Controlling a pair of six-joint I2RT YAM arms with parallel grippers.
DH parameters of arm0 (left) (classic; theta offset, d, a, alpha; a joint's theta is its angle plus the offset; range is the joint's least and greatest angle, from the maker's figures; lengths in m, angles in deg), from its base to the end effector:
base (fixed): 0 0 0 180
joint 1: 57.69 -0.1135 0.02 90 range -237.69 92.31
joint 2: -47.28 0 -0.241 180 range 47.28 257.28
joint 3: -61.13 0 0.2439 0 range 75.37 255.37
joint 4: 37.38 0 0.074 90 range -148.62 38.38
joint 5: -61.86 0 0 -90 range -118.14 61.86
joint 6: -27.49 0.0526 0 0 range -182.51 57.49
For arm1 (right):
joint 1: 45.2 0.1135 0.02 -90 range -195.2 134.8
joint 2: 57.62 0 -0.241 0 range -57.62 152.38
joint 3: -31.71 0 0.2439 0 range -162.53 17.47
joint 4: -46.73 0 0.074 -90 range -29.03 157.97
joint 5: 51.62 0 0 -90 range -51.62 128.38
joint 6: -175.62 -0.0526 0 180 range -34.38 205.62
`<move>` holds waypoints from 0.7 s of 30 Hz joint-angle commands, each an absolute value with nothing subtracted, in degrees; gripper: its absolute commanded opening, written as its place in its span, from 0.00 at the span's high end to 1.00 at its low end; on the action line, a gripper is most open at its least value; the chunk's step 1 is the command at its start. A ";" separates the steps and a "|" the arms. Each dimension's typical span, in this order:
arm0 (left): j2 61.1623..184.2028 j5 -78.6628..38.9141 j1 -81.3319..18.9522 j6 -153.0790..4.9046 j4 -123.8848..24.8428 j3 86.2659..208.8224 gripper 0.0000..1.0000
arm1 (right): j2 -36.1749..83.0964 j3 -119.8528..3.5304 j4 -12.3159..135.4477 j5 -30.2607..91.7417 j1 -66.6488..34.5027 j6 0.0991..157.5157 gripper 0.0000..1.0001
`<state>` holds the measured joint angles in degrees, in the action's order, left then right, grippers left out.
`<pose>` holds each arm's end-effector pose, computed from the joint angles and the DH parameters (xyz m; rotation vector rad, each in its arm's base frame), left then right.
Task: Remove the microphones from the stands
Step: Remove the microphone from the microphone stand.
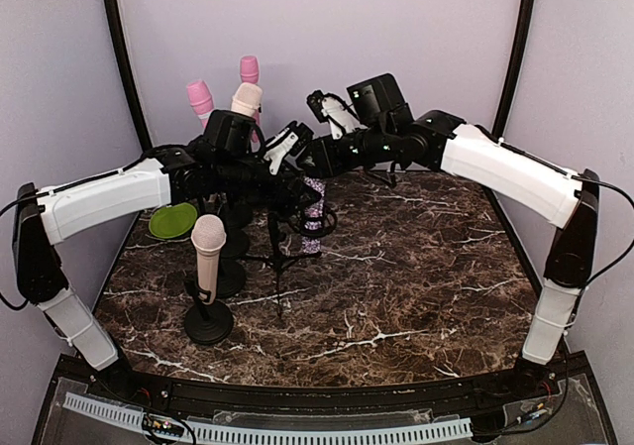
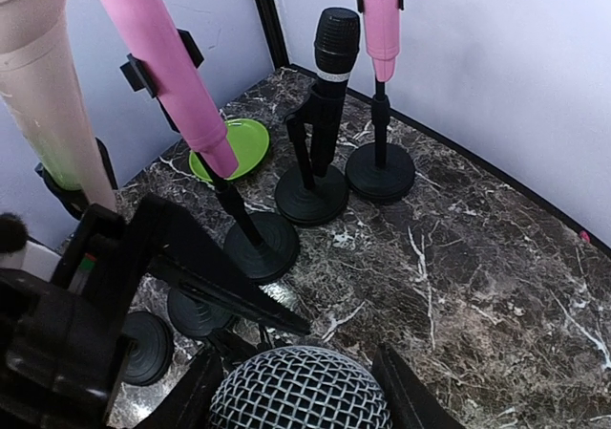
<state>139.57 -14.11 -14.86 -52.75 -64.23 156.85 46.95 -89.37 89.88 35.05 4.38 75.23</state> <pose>0.2758 -0.2730 0.3192 1.0373 1.7321 -0.6135 0.2749 0.3275 0.3593 -0.7435 1.9756 0.7041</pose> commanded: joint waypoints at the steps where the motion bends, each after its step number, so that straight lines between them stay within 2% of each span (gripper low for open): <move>1: 141.46 -14.20 -14.81 -52.96 -60.91 155.83 0.18 | 43.30 -90.38 84.14 33.18 5.16 71.26 0.61; 6: 138.61 -14.81 -14.82 -52.99 -56.41 151.34 0.19 | 41.29 -90.16 84.42 37.10 4.45 69.02 0.61; 13: 131.16 -14.56 -14.81 -53.27 -47.94 144.44 0.13 | 39.71 -88.73 83.82 38.10 3.78 68.33 0.60; 21: 133.78 -14.05 -15.35 -55.29 -49.26 146.20 0.11 | 37.73 -86.17 81.02 36.33 3.67 67.52 0.60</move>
